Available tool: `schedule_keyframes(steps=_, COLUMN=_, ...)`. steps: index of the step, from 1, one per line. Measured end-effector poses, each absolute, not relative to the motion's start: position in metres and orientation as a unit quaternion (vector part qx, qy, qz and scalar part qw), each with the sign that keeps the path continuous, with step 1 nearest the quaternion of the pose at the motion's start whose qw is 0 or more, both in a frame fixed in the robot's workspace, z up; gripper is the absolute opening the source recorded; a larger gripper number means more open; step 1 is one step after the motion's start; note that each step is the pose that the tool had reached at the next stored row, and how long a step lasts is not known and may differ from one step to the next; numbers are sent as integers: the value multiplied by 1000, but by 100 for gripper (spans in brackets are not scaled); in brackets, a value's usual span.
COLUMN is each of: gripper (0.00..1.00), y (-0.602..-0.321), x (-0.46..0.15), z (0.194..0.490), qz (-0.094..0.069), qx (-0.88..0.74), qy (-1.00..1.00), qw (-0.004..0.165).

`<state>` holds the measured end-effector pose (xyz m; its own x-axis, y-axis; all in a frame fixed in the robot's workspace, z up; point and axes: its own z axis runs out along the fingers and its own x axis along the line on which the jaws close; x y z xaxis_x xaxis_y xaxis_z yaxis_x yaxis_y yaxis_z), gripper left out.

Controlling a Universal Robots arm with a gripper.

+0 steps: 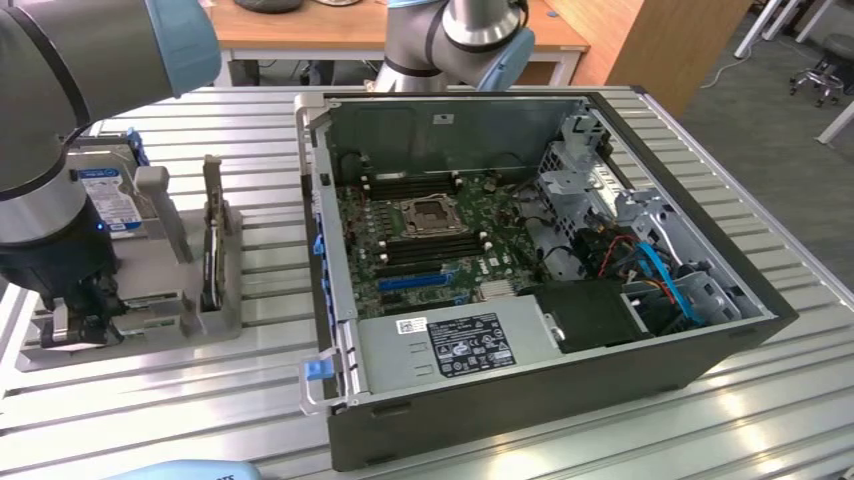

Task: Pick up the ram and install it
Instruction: 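Pick up the ram and move it above insertion slot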

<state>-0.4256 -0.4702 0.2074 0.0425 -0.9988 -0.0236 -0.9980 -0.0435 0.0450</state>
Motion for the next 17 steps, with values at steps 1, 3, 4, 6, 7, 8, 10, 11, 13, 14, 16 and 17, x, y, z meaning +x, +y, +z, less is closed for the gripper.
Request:
schedule_keyframes(steps=1, gripper=41, y=-471, x=-426, z=207, qz=-24, qx=722, qy=-691, qw=8)
schedule_keyframes(steps=3, gripper=41, y=-472, x=-426, z=207, qz=-24, qx=722, qy=-691, qw=8)
schedule_keyframes(steps=4, gripper=41, y=-473, x=-426, z=207, qz=-24, qx=722, qy=-691, qw=8)
schedule_keyframes(steps=6, gripper=41, y=-473, x=-426, z=206, qz=-24, qx=722, qy=-691, qw=8)
schedule_keyframes(steps=7, gripper=41, y=-473, x=-426, z=206, qz=-24, qx=722, qy=-691, qw=8)
schedule_keyframes(steps=8, gripper=41, y=-473, x=-426, z=206, qz=-24, qx=722, qy=-691, qw=8)
schedule_keyframes(steps=10, gripper=41, y=-473, x=-425, z=205, qz=-24, qx=722, qy=-691, qw=8)
schedule_keyframes(steps=11, gripper=41, y=-473, x=-424, z=205, qz=-24, qx=722, qy=-691, qw=8)
schedule_keyframes(steps=13, gripper=41, y=-473, x=-424, z=205, qz=-24, qx=722, qy=-691, qw=8)
schedule_keyframes(steps=14, gripper=41, y=-473, x=-424, z=205, qz=-24, qx=722, qy=-691, qw=8)
schedule_keyframes(steps=16, gripper=41, y=-473, x=-424, z=205, qz=-24, qx=722, qy=-691, qw=8)
schedule_keyframes(steps=17, gripper=41, y=-473, x=-424, z=205, qz=-24, qx=722, qy=-691, qw=8)
